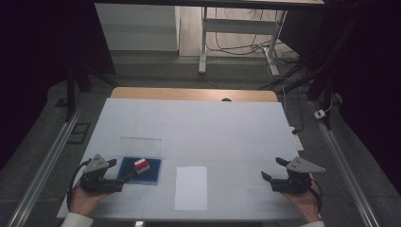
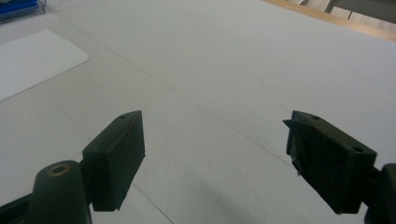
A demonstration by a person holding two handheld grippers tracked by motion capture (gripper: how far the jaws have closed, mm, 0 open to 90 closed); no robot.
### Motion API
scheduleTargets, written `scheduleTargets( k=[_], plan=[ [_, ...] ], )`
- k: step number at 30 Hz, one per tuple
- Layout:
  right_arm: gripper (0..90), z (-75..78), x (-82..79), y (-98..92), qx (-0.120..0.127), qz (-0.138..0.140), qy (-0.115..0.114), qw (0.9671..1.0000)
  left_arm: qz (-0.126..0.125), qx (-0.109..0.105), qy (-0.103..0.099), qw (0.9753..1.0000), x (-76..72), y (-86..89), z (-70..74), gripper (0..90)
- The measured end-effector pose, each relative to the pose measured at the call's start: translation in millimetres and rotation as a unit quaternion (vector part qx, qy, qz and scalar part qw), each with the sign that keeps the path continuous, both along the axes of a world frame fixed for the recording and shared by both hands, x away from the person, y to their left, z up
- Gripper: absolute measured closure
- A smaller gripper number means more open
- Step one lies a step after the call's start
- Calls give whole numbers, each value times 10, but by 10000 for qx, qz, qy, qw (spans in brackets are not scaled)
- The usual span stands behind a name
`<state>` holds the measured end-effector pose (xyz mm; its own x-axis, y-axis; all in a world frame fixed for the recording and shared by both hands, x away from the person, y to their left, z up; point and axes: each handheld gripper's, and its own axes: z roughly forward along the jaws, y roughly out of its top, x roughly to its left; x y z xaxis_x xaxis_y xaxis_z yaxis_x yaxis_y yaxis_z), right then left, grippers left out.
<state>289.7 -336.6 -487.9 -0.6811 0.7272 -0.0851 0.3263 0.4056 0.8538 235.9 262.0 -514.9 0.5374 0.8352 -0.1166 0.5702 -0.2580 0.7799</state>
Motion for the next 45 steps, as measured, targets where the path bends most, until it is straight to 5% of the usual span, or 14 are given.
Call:
scheduleTargets(
  k=[4,9,34,45],
  plan=[
    [203,-12,-17,-24,66,10,1,10000,-12,-13,-17,10000,11,-17,50,145],
    [209,-55,10,64,-170,112,73,9998,-135,109,-10,9998,-27,-46,34,147],
    [246,-93,25,112,36,166,99,9998,-149,124,18,9998,-58,-56,46,151],
    [244,-85,37,93,116,136,168,9997,-257,128,-52,9996,-70,-60,237,163]
  ],
)
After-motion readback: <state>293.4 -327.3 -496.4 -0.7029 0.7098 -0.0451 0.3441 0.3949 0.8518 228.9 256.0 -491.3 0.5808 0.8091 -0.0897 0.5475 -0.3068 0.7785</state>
